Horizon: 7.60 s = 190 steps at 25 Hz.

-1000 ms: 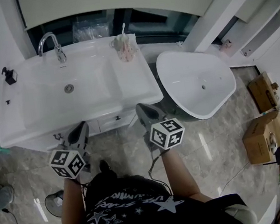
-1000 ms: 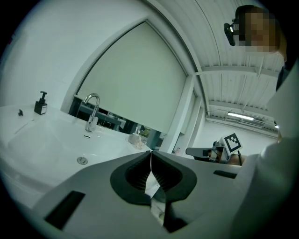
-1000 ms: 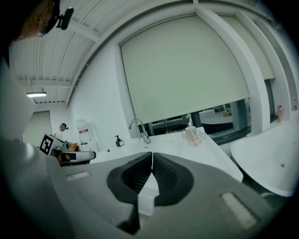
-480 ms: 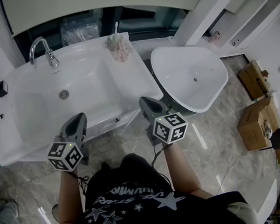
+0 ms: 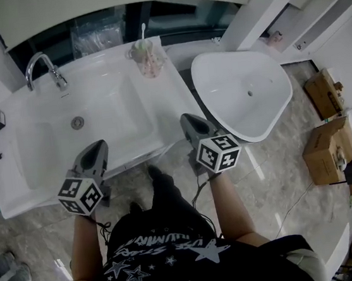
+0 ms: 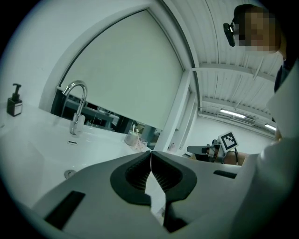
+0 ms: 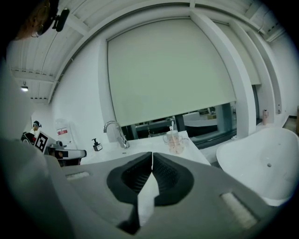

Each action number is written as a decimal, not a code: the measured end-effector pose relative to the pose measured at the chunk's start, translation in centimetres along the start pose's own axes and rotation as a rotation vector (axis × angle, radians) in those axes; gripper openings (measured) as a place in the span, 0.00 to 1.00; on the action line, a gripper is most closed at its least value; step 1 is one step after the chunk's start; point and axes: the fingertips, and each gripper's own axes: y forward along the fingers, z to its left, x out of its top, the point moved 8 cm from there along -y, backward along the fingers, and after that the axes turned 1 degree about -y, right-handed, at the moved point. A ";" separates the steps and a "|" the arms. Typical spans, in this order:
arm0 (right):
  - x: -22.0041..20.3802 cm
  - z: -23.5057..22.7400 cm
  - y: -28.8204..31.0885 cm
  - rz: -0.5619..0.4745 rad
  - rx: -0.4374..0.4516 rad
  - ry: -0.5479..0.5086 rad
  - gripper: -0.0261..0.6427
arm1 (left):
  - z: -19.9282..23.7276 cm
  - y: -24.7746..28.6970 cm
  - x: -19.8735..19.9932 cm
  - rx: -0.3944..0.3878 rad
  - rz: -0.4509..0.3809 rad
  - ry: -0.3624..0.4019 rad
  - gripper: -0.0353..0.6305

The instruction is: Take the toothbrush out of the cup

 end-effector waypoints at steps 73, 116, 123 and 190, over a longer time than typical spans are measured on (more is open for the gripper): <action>11.3 -20.0 47.8 0.325 0.624 -0.008 0.23 | 16.0 34.1 11.2 0.272 0.033 -0.065 0.07; 24.3 -15.7 30.9 -0.102 0.406 -0.190 0.06 | 10.6 21.8 14.6 0.172 -0.100 0.015 0.07; 20.5 -12.6 25.3 -0.070 0.376 -0.149 0.06 | 8.3 17.8 12.8 0.127 -0.092 0.002 0.07; -2.6 -0.5 -12.1 0.066 0.611 0.066 0.06 | -20.8 -6.4 -6.6 0.207 -0.097 -0.004 0.07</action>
